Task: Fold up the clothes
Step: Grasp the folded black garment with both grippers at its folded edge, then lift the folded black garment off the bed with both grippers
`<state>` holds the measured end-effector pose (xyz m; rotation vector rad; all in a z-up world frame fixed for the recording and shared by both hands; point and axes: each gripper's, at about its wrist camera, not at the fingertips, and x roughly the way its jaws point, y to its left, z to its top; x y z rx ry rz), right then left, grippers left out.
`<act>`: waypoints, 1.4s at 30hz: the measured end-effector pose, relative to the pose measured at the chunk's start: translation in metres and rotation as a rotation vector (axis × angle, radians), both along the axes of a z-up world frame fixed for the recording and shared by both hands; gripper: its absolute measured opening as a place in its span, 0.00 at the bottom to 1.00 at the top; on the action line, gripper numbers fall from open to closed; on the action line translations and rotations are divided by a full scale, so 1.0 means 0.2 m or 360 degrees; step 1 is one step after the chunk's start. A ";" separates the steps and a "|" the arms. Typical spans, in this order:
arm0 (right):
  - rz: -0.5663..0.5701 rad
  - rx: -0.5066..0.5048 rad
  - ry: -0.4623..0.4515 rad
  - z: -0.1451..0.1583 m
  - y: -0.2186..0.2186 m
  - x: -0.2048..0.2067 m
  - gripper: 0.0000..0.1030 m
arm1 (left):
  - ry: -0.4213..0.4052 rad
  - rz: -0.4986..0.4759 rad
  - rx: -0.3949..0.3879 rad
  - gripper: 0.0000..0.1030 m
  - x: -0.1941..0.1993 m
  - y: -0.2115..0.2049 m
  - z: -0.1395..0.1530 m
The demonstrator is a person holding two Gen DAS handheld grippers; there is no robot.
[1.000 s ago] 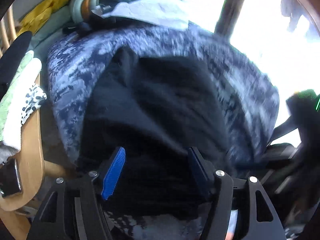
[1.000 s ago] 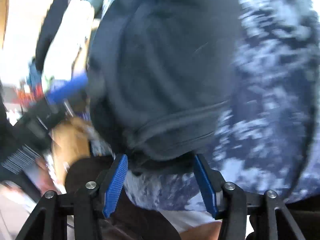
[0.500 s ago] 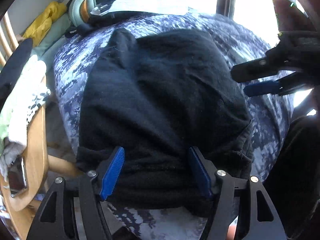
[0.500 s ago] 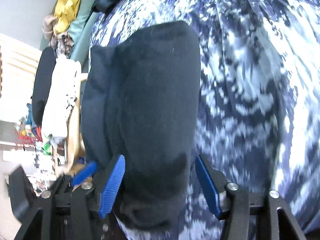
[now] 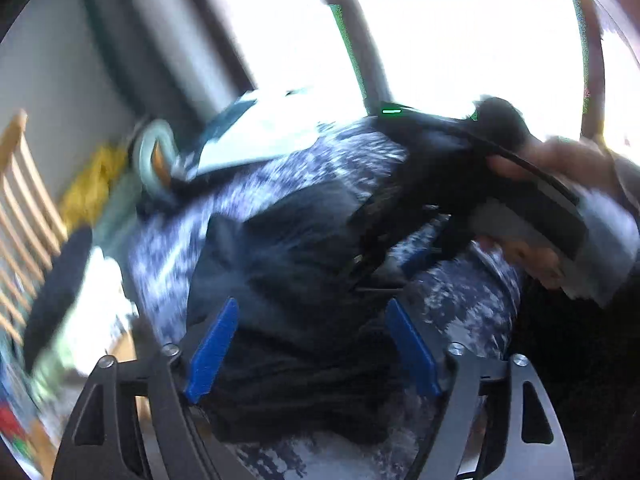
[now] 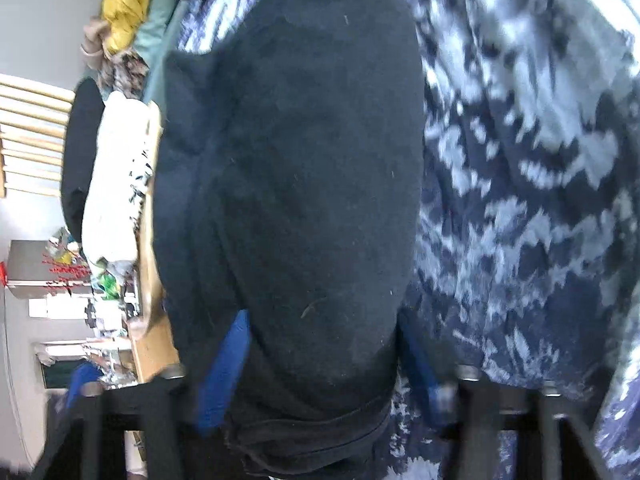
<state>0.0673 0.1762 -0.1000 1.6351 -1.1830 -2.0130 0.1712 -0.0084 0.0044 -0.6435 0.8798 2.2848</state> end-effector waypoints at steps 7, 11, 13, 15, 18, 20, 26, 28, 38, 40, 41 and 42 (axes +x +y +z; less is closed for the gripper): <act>-0.0035 -0.0249 0.0091 0.15 0.01 -0.02 0.10 | 0.0270 -0.0118 -0.0180 0.79 0.15 0.16 -0.07; -0.0020 -0.0339 0.0130 0.23 -0.02 -0.06 0.09 | 0.0338 -0.0033 -0.0165 0.80 0.14 0.20 -0.08; -0.0010 -0.0333 0.0116 0.25 -0.05 -0.09 0.09 | 0.0326 -0.0001 -0.0148 0.80 0.11 0.19 -0.09; 0.0018 -0.0311 0.0118 0.26 -0.06 -0.12 0.09 | 0.0321 0.0004 -0.0147 0.83 0.10 0.18 -0.10; 0.0052 -0.0364 0.0111 0.26 -0.02 -0.10 0.09 | 0.0372 -0.0010 -0.0166 0.83 0.09 0.17 -0.14; 0.0070 -0.0373 0.0108 0.27 -0.02 -0.11 0.09 | 0.0395 -0.0027 -0.0170 0.85 0.09 0.16 -0.15; 0.0098 -0.0404 0.0119 0.28 -0.03 -0.16 0.09 | 0.0399 0.0079 -0.0257 0.89 -0.01 0.18 -0.19; 0.0100 -0.0417 0.0126 0.29 -0.03 -0.16 0.09 | 0.0387 0.0109 -0.0299 0.89 -0.04 0.19 -0.22; 0.0111 -0.0429 0.0137 0.31 -0.02 -0.16 0.09 | 0.0366 0.0216 -0.0342 0.88 -0.20 0.21 -0.26; 0.0109 -0.0435 0.0132 0.30 -0.01 -0.16 0.09 | 0.0356 0.0250 -0.0345 0.82 -0.24 0.20 -0.25; 0.0107 -0.0436 0.0130 0.29 -0.01 -0.16 0.09 | 0.0352 0.0269 -0.0350 0.78 -0.26 0.20 -0.25; 0.0105 -0.0437 0.0129 0.29 -0.01 -0.16 0.09 | 0.0342 0.0281 -0.0351 0.76 -0.27 0.20 -0.26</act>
